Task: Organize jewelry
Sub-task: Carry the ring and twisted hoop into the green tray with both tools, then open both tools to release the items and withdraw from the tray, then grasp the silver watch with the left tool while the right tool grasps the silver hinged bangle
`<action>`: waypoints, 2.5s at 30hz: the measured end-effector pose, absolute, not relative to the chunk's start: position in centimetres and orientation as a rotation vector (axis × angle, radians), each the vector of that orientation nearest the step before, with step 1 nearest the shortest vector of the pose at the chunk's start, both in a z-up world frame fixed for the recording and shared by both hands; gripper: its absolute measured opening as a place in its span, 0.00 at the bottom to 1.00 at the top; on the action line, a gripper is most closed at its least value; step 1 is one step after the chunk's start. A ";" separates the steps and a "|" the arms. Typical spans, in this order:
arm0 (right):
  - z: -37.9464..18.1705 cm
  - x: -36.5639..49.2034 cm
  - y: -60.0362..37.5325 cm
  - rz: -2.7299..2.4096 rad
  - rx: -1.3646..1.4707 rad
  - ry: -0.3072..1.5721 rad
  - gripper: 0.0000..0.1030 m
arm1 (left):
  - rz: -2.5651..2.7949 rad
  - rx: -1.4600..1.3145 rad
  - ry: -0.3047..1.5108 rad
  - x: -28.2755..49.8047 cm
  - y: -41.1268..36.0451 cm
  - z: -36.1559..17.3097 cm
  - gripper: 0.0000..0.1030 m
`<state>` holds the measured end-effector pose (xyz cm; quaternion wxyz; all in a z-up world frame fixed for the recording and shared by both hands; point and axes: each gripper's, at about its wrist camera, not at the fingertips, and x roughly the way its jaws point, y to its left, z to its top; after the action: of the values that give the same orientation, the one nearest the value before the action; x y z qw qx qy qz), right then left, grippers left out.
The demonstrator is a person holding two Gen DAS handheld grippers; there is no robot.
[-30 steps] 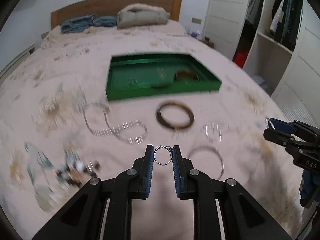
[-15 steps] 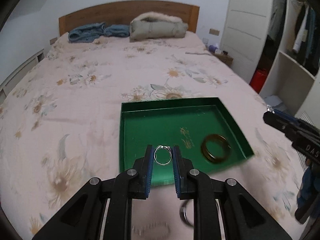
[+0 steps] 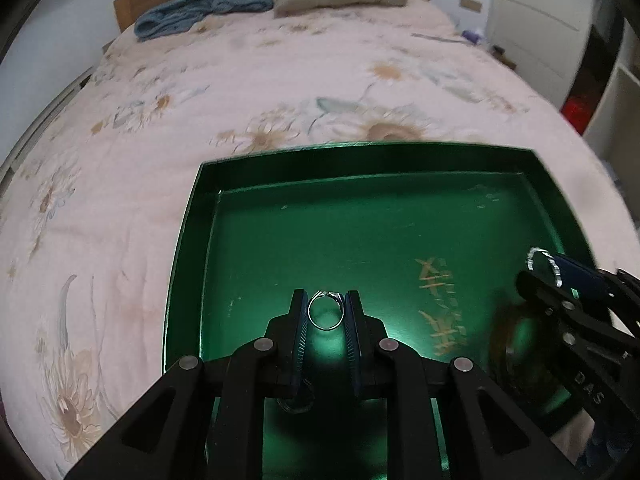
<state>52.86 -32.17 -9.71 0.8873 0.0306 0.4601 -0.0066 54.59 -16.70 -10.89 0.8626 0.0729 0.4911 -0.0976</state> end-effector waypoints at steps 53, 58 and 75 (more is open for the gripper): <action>11.9 10.8 -28.1 0.126 0.102 0.550 0.42 | -0.282 0.004 0.657 15.4 6.4 8.1 0.68; 9.0 10.2 -28.6 0.119 0.127 0.586 0.42 | -0.328 0.004 0.687 14.9 5.1 4.5 0.68; -3.4 18.3 -26.7 0.197 0.190 0.823 0.41 | -0.437 0.091 0.859 21.3 -2.2 -7.5 0.66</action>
<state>18.29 -26.66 -3.43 0.9075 0.0921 0.3987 0.0953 21.26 -2.20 -7.47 0.8851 0.0436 0.4131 -0.2101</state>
